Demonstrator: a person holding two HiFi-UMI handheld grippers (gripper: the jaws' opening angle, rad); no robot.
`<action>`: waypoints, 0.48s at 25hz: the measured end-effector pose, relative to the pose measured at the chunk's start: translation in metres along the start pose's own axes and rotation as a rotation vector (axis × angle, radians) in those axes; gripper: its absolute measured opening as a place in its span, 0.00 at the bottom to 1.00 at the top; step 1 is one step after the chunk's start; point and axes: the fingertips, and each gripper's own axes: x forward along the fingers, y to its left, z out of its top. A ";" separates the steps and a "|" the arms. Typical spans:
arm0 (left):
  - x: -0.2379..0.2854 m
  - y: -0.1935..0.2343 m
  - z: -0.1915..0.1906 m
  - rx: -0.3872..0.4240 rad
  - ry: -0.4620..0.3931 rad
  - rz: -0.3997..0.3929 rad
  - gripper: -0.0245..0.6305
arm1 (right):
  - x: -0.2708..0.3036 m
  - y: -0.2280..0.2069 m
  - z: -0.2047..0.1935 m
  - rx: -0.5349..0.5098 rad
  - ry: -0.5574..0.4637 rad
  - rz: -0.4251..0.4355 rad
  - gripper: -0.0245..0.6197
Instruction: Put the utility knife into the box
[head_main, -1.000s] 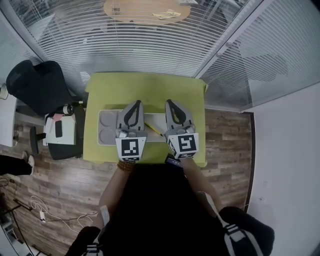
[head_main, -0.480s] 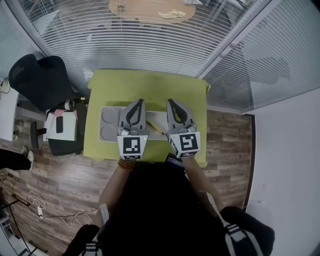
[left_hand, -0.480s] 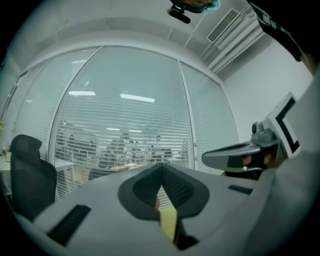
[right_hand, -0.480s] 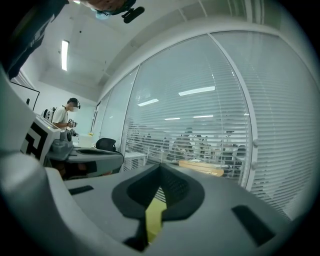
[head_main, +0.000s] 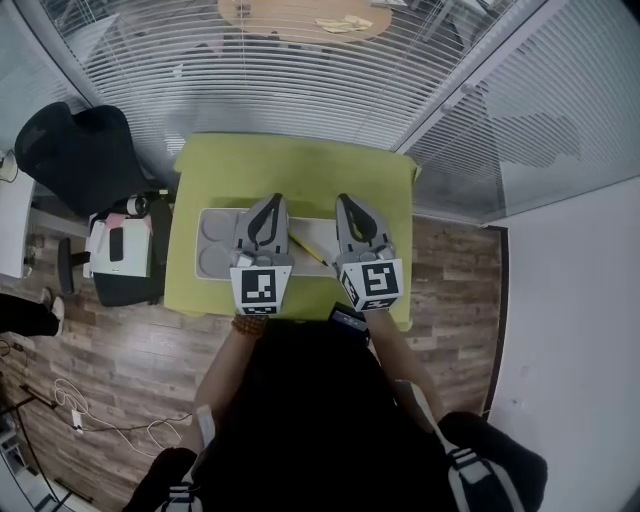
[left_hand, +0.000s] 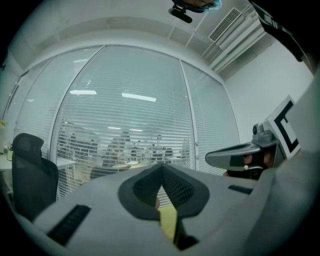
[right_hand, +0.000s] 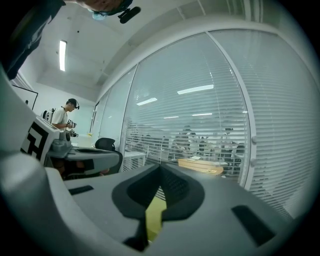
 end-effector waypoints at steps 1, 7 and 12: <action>0.000 0.001 -0.001 -0.001 0.004 -0.001 0.05 | 0.000 0.000 -0.001 0.006 0.003 -0.001 0.04; 0.001 0.007 -0.001 -0.006 0.003 0.010 0.05 | 0.005 0.001 -0.008 0.005 0.022 0.010 0.04; 0.008 0.005 -0.003 -0.007 0.006 0.004 0.05 | 0.008 -0.005 -0.010 0.003 0.025 0.010 0.04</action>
